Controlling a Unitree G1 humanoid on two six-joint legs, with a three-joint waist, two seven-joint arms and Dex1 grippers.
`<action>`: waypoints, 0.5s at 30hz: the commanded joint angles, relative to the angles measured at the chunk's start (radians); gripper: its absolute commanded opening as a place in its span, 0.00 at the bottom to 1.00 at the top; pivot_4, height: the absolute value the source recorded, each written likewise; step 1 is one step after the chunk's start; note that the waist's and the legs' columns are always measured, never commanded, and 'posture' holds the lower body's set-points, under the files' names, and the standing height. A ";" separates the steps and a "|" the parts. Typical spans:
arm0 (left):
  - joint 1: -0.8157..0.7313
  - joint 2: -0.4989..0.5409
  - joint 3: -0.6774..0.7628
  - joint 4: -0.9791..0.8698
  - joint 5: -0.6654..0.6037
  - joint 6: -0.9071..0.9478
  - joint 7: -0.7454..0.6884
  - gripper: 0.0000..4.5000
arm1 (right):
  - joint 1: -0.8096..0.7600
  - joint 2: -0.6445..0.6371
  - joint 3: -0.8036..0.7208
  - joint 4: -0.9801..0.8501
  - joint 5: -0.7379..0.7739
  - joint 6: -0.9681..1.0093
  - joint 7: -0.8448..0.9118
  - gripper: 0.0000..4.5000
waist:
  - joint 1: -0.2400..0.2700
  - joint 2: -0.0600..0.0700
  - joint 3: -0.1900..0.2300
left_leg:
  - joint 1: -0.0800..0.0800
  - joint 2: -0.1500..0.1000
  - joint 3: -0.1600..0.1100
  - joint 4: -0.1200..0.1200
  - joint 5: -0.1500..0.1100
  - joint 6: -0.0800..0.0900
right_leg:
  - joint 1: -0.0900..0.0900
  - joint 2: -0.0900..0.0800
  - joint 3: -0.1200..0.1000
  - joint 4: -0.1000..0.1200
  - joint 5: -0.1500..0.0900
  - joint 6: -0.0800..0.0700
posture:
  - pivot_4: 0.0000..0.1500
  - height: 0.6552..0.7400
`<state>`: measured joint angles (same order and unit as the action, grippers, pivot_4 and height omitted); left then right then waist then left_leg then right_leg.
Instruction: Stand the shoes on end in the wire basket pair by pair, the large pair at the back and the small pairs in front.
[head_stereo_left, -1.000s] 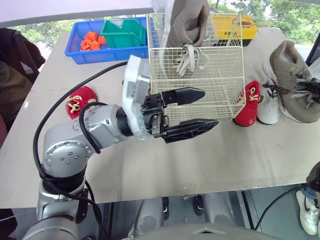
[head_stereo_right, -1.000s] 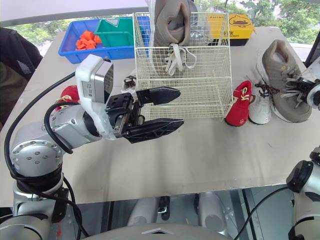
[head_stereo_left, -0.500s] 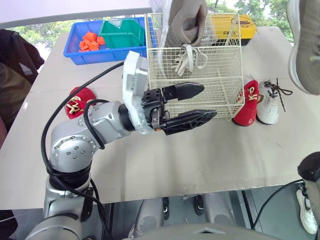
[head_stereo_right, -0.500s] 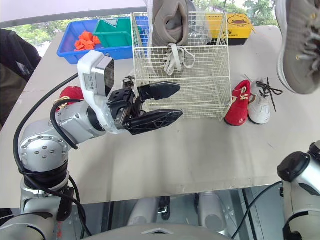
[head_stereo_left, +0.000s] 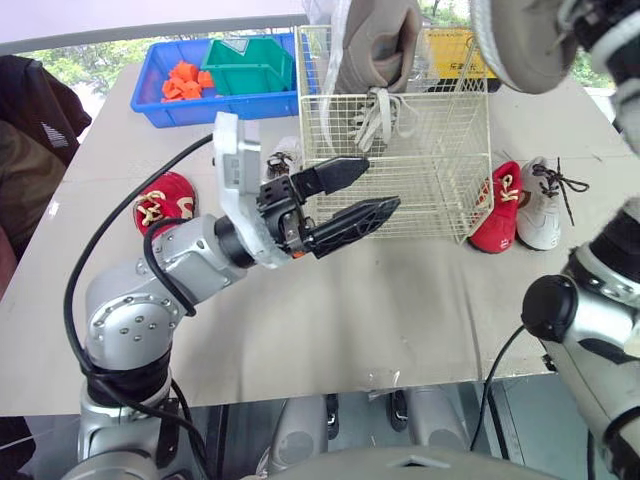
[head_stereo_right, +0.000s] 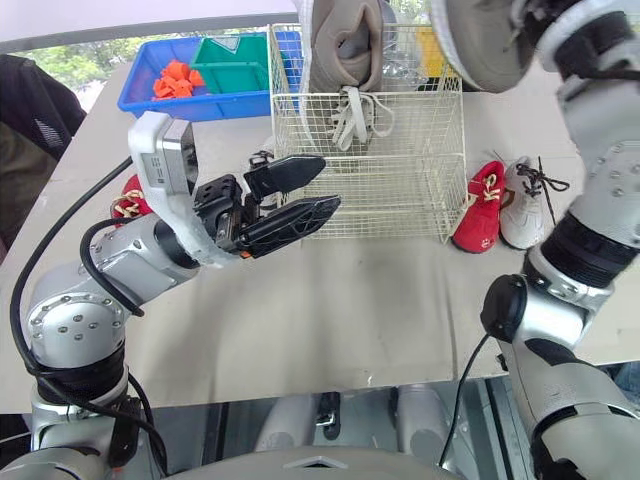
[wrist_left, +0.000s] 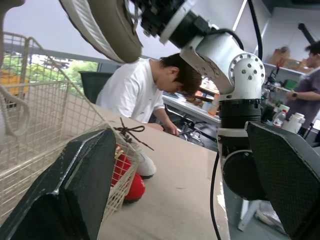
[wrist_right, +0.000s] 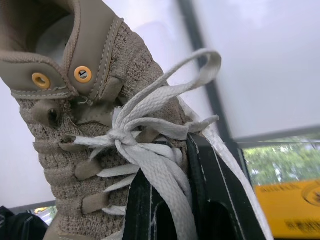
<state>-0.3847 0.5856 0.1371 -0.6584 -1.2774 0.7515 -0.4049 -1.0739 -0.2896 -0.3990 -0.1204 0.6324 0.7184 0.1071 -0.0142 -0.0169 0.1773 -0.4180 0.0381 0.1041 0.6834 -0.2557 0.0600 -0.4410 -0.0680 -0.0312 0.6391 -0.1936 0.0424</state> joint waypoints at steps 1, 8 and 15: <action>0.007 0.013 0.031 -0.049 0.019 -0.036 0.017 1.00 | -0.056 0.004 0.058 0.144 -0.095 -0.235 0.085 0.02 | 0.002 0.000 0.000 | 0.000 0.000 0.000 0.000 0.000 0.000 | 0.000 0.000 -0.001 0.000 0.000 0.000 | 1.00 1.00; 0.054 0.026 0.082 -0.076 0.048 -0.079 0.044 1.00 | -0.192 0.047 0.080 0.525 -0.160 -0.540 0.191 0.02 | -0.002 0.000 0.001 | 0.000 0.000 0.000 0.000 0.000 0.000 | 0.000 0.000 0.000 0.000 0.000 0.000 | 1.00 1.00; 0.096 0.033 0.129 -0.103 0.073 -0.126 0.071 1.00 | -0.259 0.113 0.064 0.774 -0.181 -0.760 0.217 0.02 | -0.003 0.000 0.001 | 0.000 0.001 0.001 -0.002 0.000 -0.001 | -0.001 0.001 0.000 -0.002 0.000 0.000 | 1.00 1.00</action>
<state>-0.2923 0.6071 0.2375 -0.7182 -1.2096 0.6522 -0.3410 -1.2853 -0.1853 -0.3274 0.6557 0.4441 0.0229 0.3058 -0.0171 -0.0165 0.1779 -0.4183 0.0396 0.1047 0.6811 -0.2556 0.0595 -0.4416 -0.0672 -0.0315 0.6375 -0.1935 0.0420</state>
